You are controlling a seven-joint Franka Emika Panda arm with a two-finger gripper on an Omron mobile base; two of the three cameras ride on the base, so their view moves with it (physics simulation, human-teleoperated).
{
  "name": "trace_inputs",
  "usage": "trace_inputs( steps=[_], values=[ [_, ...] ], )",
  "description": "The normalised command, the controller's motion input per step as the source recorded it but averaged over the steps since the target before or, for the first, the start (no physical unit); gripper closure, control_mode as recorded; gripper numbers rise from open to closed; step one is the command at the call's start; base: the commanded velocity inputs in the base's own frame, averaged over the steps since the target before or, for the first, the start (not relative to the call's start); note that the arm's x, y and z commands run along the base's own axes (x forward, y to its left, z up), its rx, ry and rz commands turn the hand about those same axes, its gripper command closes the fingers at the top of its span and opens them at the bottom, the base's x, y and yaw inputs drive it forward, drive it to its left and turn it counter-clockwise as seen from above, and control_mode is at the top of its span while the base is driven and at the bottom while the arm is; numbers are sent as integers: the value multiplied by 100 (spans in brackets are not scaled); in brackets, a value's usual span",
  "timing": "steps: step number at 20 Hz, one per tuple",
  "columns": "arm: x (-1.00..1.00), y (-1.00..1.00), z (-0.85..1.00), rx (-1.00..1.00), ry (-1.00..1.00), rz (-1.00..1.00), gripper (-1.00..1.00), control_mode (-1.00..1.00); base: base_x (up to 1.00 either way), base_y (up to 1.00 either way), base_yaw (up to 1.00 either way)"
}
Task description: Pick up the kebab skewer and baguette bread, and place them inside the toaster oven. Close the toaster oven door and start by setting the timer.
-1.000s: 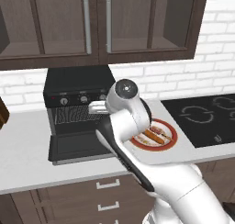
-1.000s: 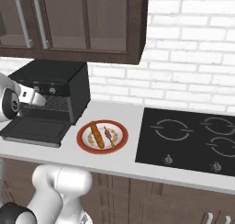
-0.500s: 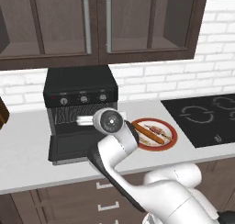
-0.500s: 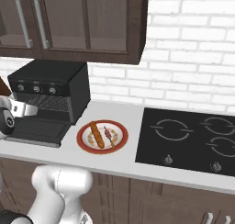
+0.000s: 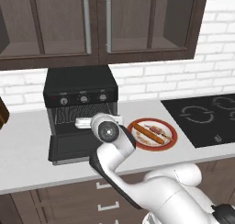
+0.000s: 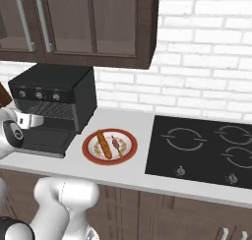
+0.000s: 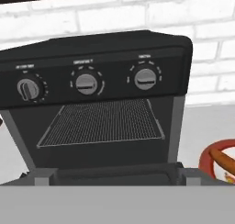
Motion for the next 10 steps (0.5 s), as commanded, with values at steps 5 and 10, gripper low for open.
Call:
trace_inputs(
  steps=[5,10],
  values=[
    [24,10,-17,0,-12,0,-100,-100,0,0,0],
    [21,14,-27,0,-8,0,-100,-100,0,0,0]
  ],
)
